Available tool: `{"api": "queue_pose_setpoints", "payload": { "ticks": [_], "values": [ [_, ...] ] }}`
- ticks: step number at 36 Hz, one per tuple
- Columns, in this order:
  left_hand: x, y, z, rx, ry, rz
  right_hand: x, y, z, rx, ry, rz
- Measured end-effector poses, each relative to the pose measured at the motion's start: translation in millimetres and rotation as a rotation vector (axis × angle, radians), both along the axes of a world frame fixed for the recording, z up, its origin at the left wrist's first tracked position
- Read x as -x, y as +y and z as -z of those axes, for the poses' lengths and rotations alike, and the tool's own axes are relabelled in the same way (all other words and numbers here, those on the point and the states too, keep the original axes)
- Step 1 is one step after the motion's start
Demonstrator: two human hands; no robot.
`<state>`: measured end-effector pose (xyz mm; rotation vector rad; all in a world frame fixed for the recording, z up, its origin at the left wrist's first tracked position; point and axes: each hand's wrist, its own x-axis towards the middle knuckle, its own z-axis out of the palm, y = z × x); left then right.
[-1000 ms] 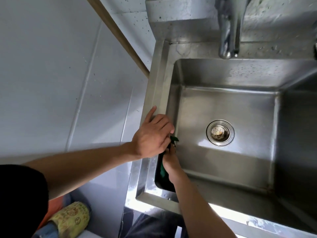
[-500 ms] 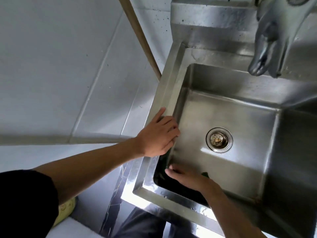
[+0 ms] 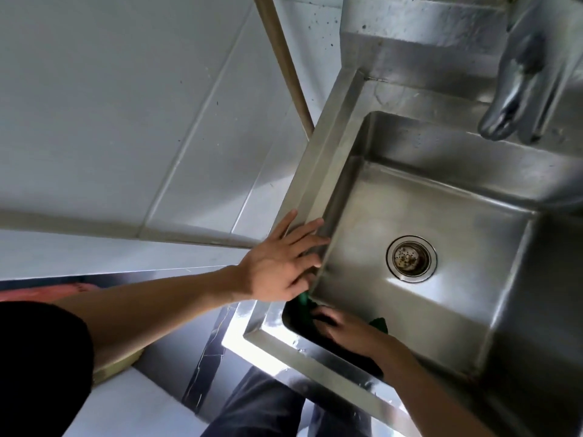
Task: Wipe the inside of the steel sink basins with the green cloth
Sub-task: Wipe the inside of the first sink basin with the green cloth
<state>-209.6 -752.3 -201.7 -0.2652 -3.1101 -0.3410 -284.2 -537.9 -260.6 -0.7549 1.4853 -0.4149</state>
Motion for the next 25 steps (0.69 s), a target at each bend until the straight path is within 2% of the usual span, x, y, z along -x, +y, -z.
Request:
{"api": "queue_pose_setpoints", "payload": {
  "ticks": [6,13,21,25],
  "values": [
    [1.1,1.2,0.0,-0.052,0.025,-0.035,4.0,-6.1,20.5,0.037,0.075,-0.055],
    [0.7,-1.3,3.0,-0.077,0.032,-0.041,1.2,11.5,-3.6,0.137,-0.025,0.043],
    [1.0,0.4,3.6,-0.102,0.042,-0.071,2.5,0.3,22.1,0.182,0.041,-0.021],
    [1.2,-1.4,4.3,-0.116,0.040,-0.071,-6.8,5.3,9.4,0.177,-0.017,0.071]
  ]
}}
